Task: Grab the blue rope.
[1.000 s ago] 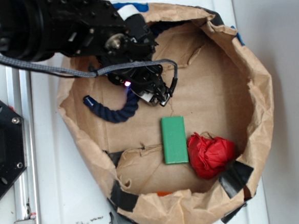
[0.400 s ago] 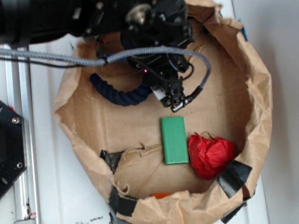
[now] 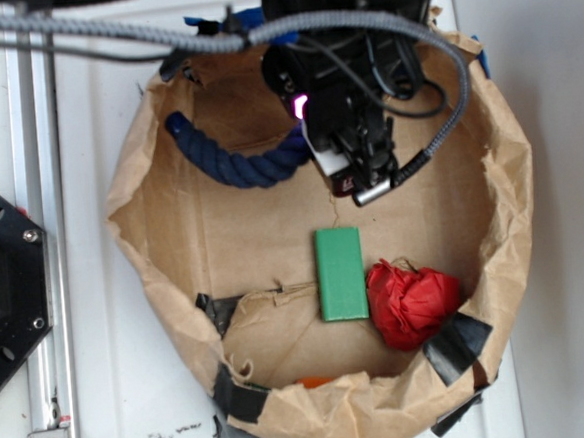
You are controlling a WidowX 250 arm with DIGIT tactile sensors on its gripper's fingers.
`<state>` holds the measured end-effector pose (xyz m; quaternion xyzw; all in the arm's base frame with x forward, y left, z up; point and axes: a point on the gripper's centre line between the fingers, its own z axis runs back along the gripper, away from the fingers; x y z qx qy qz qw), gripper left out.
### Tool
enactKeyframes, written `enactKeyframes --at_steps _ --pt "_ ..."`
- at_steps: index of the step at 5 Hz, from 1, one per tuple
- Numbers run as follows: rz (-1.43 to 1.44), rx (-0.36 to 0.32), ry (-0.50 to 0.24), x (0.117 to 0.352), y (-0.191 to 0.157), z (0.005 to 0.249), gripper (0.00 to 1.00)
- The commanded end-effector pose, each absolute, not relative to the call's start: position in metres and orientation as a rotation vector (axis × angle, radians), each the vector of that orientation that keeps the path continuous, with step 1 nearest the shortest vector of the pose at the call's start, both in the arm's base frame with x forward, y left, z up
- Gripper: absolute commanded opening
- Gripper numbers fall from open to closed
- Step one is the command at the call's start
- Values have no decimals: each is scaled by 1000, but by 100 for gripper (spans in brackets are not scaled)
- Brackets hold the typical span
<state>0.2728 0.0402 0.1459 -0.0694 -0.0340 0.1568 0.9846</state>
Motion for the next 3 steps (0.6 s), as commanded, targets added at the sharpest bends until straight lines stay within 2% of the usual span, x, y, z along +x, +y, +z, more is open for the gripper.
enactKeyframes --at_steps 1,2,3 --pt "289 -67 -51 279 31 174 0" --pt "274 -92 -73 279 28 174 0" --pt "266 -72 -79 278 24 172 0"
